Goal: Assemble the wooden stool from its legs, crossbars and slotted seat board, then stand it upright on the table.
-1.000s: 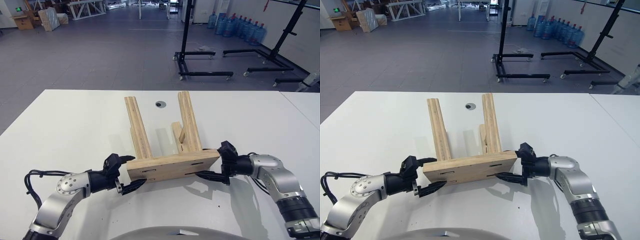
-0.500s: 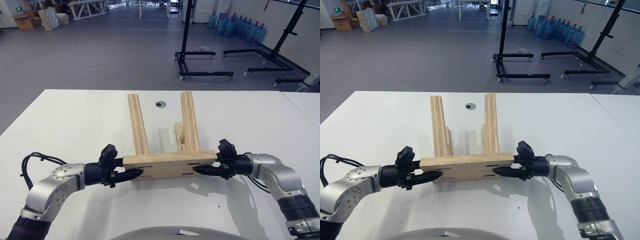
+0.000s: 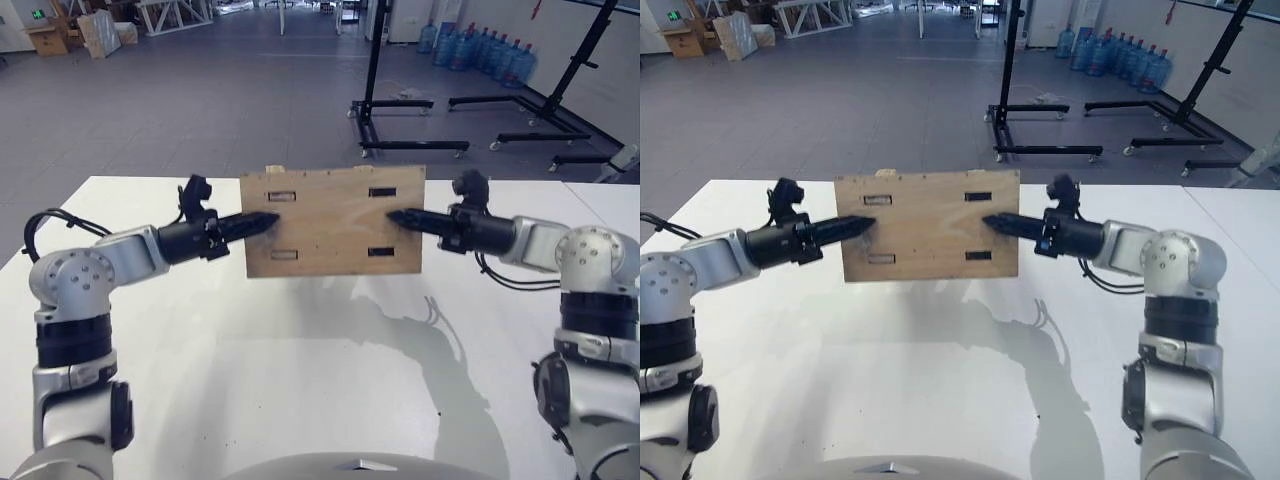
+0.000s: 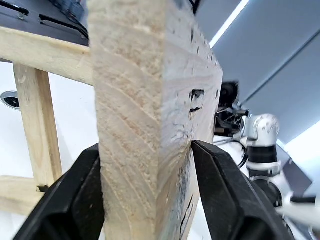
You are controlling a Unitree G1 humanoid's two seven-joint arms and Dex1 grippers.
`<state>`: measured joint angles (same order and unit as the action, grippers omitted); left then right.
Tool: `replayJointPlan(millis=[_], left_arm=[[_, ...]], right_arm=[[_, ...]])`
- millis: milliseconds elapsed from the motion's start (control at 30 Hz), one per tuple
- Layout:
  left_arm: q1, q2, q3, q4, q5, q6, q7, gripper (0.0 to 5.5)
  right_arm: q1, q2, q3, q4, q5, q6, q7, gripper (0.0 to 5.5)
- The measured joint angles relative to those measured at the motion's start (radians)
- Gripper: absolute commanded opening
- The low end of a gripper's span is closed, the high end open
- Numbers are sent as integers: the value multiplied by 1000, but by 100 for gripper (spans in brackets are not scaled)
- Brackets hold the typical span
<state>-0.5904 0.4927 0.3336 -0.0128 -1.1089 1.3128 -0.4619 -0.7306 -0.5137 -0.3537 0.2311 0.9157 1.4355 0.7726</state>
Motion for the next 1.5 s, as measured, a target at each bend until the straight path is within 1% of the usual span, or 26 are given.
replayJointPlan(millis=[100,233,300,433,533,567,600,633,700,767,833,867,933,1100,1267,1400,1500], left_arm=[[-112,-77,87,107,-29,58,176,235],[-220,-173,202,195,-54,105,416,234],[-252,-206,249,223,-66,134,508,233],[-308,-232,323,267,-83,183,649,229],[-319,-239,354,281,-81,184,694,224],[-319,-239,360,291,-80,183,696,224],[-319,-239,361,299,-79,183,696,224],[-319,-240,361,304,-71,179,693,254],[-315,-242,359,335,-58,163,676,280],[-301,-248,357,354,-55,140,648,311],[-299,-253,356,374,-52,114,627,350],[-300,-257,356,385,-49,96,619,357],[-305,-258,351,419,-41,63,592,389],[-343,-256,331,524,16,-41,534,463],[-363,-236,313,693,91,-137,460,538],[-365,-222,311,780,109,-191,391,538],[-375,-213,315,814,109,-215,374,538]], right_arm=[[-149,68,-122,149,-32,94,-177,219],[-278,129,-252,311,-39,101,-413,215],[-300,143,-292,355,-18,99,-510,215],[-306,170,-355,372,67,110,-685,215],[-302,205,-401,341,127,120,-806,215],[-291,224,-424,315,153,122,-851,250],[-280,244,-446,293,173,121,-892,263],[-280,259,-465,278,175,117,-929,283],[-277,290,-515,273,174,112,-988,315],[-275,296,-545,293,174,98,-1002,353],[-277,296,-551,318,174,64,-1002,400],[-280,295,-552,335,173,42,-1001,410],[-284,291,-551,373,172,-1,-989,449],[-301,256,-502,472,145,-100,-915,537],[-302,223,-464,547,144,-134,-831,540],[-282,205,-431,649,107,-178,-782,540],[-305,184,-410,717,87,-222,-733,540]])
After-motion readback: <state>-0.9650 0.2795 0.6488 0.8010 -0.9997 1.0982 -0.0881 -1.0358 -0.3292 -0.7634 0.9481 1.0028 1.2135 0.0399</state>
